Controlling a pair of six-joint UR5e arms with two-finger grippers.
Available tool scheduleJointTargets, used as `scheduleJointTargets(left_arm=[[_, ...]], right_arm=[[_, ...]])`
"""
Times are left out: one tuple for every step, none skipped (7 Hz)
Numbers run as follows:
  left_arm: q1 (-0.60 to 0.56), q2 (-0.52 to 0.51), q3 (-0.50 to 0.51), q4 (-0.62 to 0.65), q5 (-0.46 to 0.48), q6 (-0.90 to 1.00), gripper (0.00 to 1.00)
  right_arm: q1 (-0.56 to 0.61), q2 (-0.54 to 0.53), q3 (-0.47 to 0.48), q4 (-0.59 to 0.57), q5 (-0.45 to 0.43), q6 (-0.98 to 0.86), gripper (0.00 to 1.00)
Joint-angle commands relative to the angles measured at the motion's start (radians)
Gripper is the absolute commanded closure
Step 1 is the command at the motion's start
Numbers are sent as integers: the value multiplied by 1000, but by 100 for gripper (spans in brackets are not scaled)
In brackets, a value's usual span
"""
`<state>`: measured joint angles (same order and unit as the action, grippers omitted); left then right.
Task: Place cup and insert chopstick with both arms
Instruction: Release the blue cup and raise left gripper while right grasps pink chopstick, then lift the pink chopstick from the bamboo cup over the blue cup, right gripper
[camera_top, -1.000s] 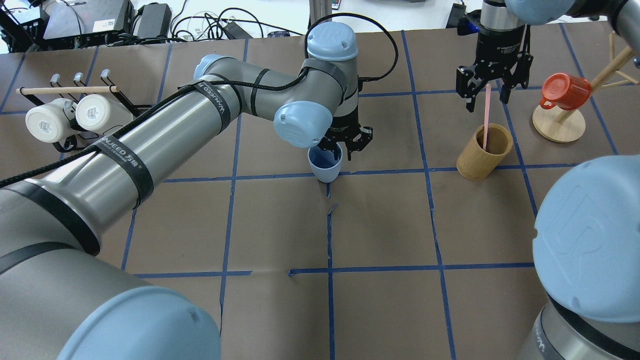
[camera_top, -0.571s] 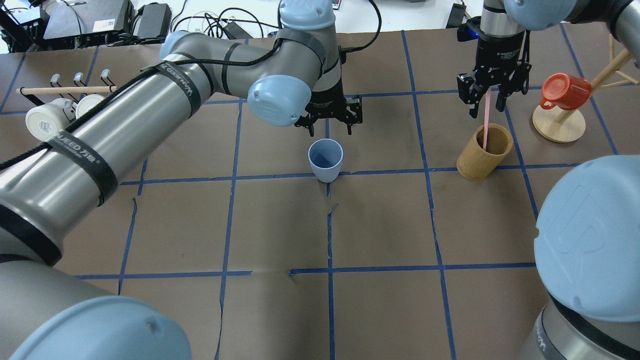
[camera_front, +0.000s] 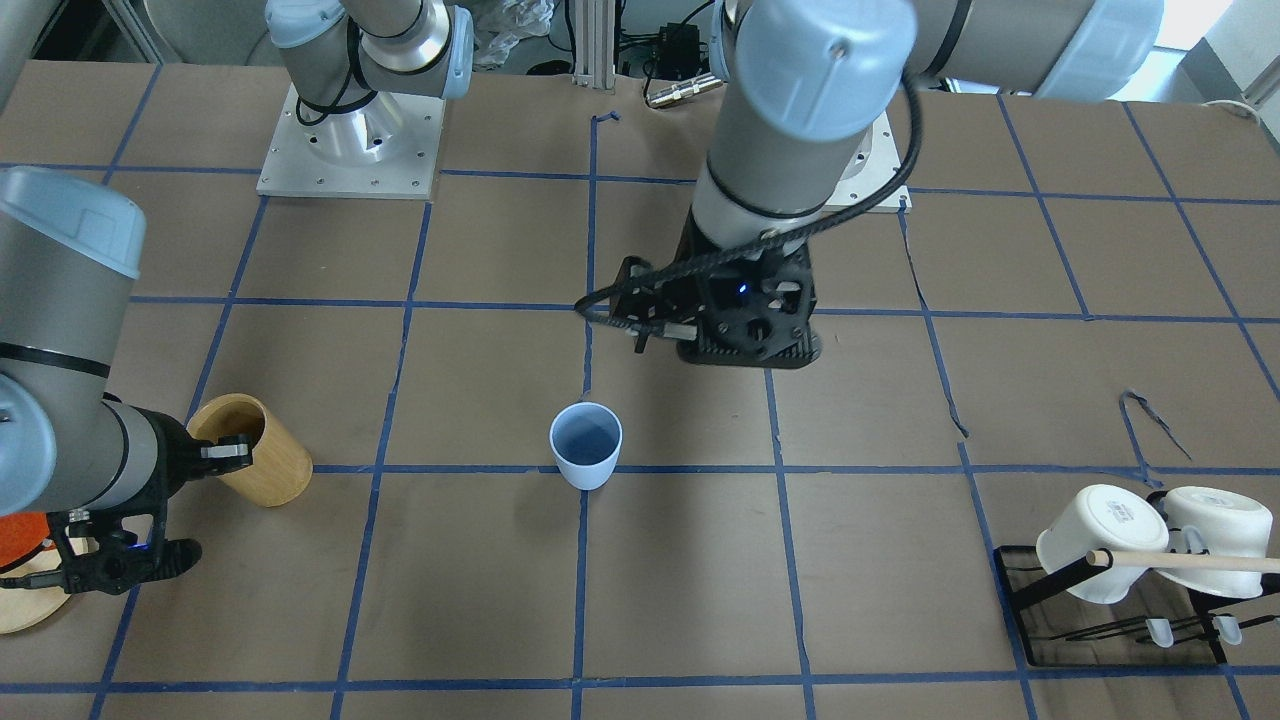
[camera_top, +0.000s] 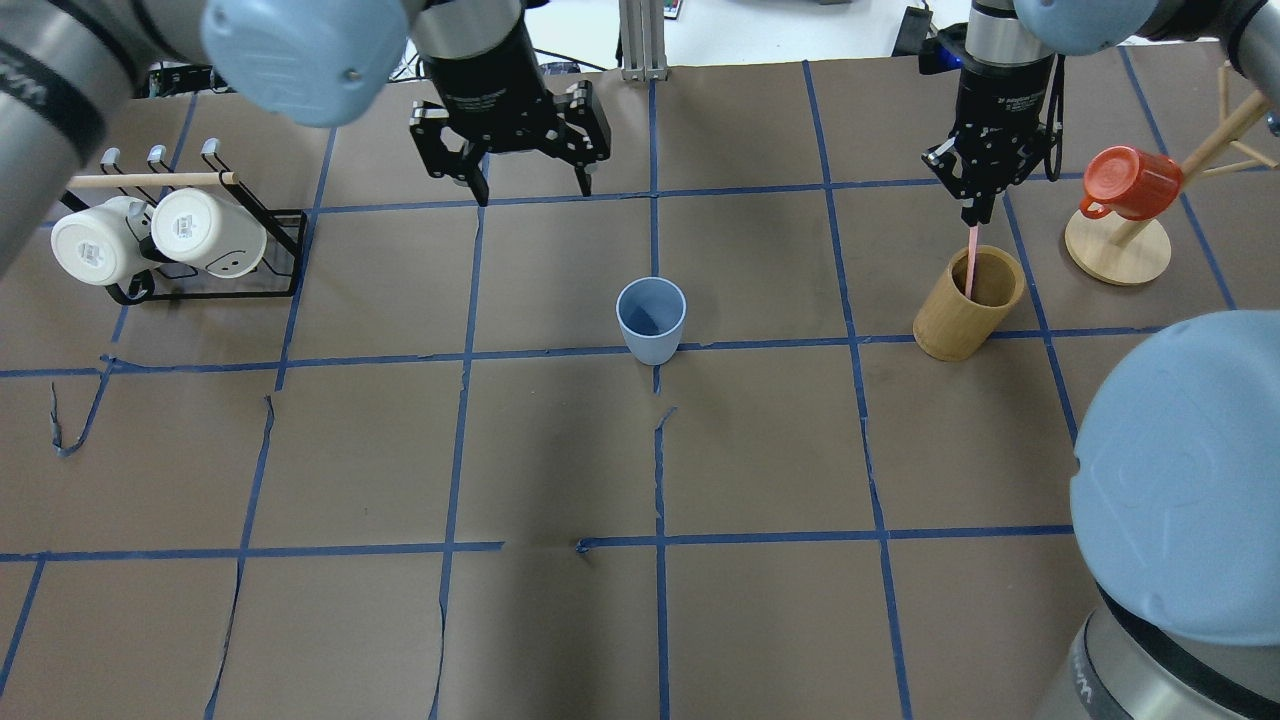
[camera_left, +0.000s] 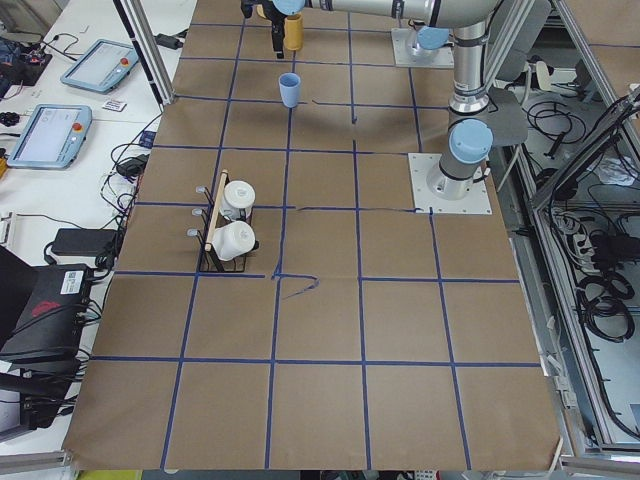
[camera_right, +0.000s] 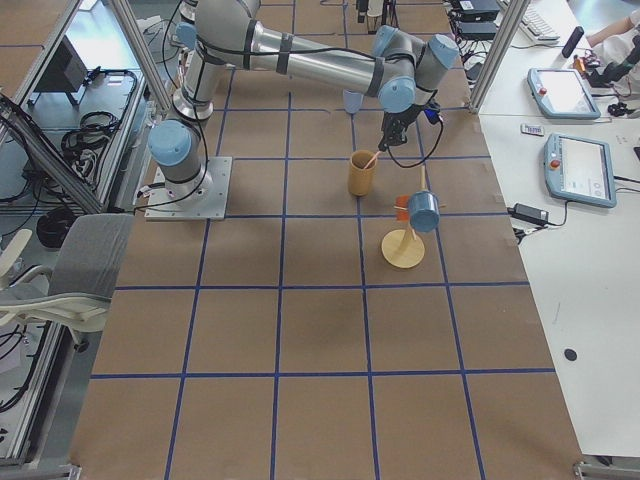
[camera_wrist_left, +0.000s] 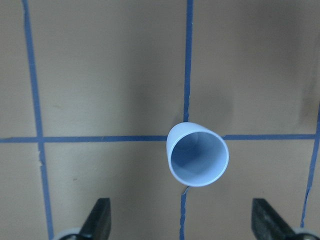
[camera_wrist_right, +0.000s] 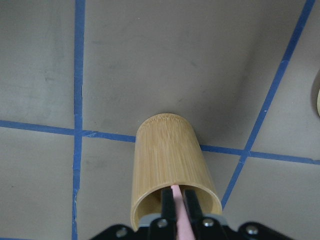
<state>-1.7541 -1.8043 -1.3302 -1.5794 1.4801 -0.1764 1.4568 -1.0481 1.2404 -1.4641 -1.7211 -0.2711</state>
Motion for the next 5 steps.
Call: scheduleJointTargets(left_arm=[[98,133,-116,11,3,108,0],[107,182,-174,42,17,154,0],[120,228,-237,59,52,163,0],[123,262,-263,59,63,155,0],[127,272,-261,49,90,153,0]], right_arm=[[-1,-36,-31,11,3,0,100],[-1,-94,-48,11,3,4,100],[2,-139,-67,28,9,7,100],[14,-197,-85,40,103,18,100],[64,-245,-87,30,179,50,100]])
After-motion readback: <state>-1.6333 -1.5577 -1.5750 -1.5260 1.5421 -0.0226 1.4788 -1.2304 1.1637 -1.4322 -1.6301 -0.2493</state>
